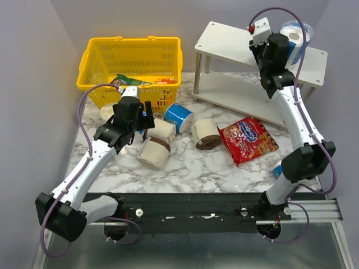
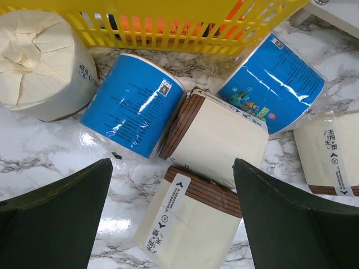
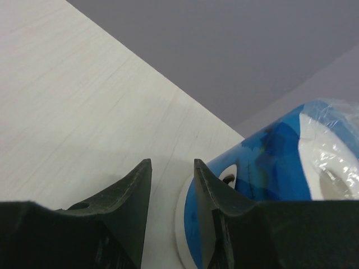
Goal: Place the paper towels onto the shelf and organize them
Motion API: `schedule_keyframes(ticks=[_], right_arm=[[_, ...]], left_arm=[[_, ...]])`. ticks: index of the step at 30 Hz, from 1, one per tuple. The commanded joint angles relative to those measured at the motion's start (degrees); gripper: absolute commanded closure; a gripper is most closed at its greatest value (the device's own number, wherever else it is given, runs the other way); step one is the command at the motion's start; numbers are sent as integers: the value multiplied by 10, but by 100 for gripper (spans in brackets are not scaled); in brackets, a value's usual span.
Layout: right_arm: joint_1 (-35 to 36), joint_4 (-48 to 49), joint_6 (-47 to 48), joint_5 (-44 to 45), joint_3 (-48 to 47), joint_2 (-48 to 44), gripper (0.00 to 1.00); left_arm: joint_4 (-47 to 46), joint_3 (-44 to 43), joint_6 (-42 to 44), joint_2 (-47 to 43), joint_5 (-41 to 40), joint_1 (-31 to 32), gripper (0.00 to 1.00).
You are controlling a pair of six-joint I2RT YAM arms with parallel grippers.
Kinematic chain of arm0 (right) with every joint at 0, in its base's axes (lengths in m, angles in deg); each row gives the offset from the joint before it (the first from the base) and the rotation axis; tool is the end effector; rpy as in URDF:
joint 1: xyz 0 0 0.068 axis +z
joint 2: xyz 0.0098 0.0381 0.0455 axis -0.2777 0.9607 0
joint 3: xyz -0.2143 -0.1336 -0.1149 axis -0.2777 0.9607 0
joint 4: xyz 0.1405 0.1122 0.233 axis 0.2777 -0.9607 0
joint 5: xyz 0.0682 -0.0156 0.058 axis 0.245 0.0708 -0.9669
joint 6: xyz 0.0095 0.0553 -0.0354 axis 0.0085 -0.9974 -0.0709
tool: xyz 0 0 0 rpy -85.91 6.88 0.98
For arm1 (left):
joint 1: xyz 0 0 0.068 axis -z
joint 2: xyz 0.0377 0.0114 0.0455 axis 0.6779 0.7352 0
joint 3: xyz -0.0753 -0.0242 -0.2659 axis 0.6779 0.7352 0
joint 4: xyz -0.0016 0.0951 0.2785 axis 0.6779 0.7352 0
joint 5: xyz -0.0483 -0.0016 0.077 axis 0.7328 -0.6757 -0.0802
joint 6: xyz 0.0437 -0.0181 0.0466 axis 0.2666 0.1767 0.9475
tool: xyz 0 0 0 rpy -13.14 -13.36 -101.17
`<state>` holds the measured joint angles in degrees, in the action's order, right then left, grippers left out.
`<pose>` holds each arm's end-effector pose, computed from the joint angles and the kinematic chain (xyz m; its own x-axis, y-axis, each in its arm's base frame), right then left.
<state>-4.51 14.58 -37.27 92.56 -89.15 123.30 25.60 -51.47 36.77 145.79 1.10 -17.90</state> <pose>0.4432 0.0737 0.4689 -0.1338 -0.5344 -0.8346 0.0612 0.8361 -0.5452 0.2677 -0.1066 0.3293 -0.5441 -0.1773 -0.8201 -0.0429 0.9820 -0.1838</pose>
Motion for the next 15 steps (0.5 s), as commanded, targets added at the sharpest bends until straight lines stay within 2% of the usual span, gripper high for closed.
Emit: schedule_keyframes(ticks=[1, 5, 10, 15], right_arm=[[-37, 19, -40, 0, 67, -60, 55], [-48, 27, -59, -18, 131, -104, 55], [-54, 29, -68, 0, 176, -144, 54], [-53, -19, -114, -52, 189, -196, 50]], left_arm=[[-9, 1, -2, -10, -8, 2, 1], [-10, 0, -2, -8, -5, 2, 1], [-10, 2, -3, -7, -4, 2, 1], [-10, 2, -2, -7, -5, 2, 1]])
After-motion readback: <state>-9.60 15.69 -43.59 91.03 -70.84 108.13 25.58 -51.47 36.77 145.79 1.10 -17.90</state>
